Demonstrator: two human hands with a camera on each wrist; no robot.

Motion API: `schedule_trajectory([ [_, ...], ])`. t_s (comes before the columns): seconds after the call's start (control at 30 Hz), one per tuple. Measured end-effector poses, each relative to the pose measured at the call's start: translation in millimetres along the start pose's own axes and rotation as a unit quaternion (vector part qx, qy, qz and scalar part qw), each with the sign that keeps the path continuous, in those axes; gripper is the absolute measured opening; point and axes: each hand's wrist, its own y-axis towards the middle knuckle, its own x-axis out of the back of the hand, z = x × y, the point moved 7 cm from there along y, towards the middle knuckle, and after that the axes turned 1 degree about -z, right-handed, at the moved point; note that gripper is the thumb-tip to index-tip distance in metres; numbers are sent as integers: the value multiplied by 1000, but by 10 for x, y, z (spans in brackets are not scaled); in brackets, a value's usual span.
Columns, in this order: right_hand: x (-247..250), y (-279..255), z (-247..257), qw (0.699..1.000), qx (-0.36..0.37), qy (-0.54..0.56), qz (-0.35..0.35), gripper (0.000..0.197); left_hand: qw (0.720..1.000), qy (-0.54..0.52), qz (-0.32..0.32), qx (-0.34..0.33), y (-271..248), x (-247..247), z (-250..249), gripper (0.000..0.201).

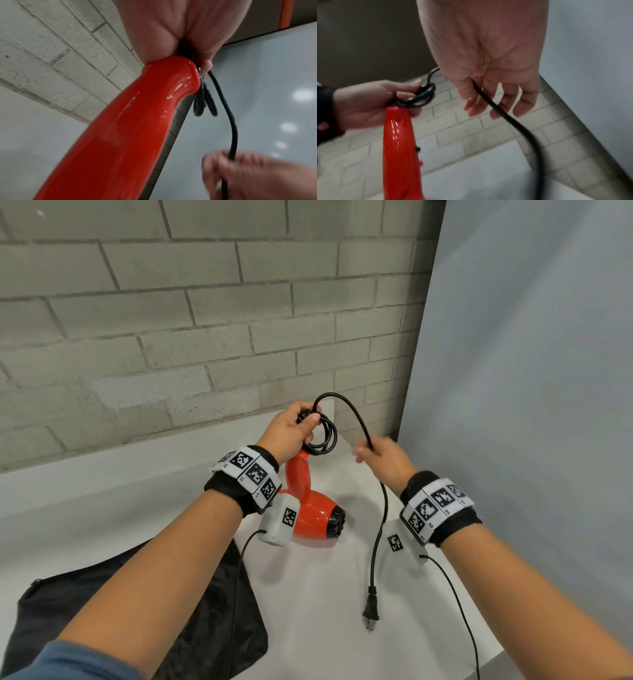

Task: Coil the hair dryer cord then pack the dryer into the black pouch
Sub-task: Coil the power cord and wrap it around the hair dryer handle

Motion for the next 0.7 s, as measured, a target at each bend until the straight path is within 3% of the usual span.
schedule_trajectory([
  [0.1, -236, -119, -454, 991, -62, -63, 101, 16, 1000, -8, -20, 4, 1, 40, 8, 18],
  [0.17, -306, -199, -631, 984, -110, -64, 122, 11, 1000, -7, -20, 1, 1, 21, -3, 16],
  [0.23, -298, -211, -684, 985, -142, -3, 97, 18, 1000, -3, -18, -1, 2, -11, -11, 14],
  [0.37, -71, -97, -450, 986, -96, 131, -24, 26, 1000, 0, -26, -1, 8, -37, -12, 12],
  [0.47, 58, -74, -346, 990, -76, 85, -77, 19, 999, -7, -34, -3, 7, -15, -16, 13],
  [0.57, -12, -200, -539, 985, -163, -55, -7, 69, 999, 1, -41, 1, 4, 9, 3, 16],
  [0.6, -51, -275, -606, 977, -191, -89, 23, 75, 999, 3, -42, 2, 2, 10, 5, 17],
  [0.7, -300, -534, -803, 936, -244, -183, 177, 56, 999, 2, -44, 2, -11, -7, -11, 15],
])
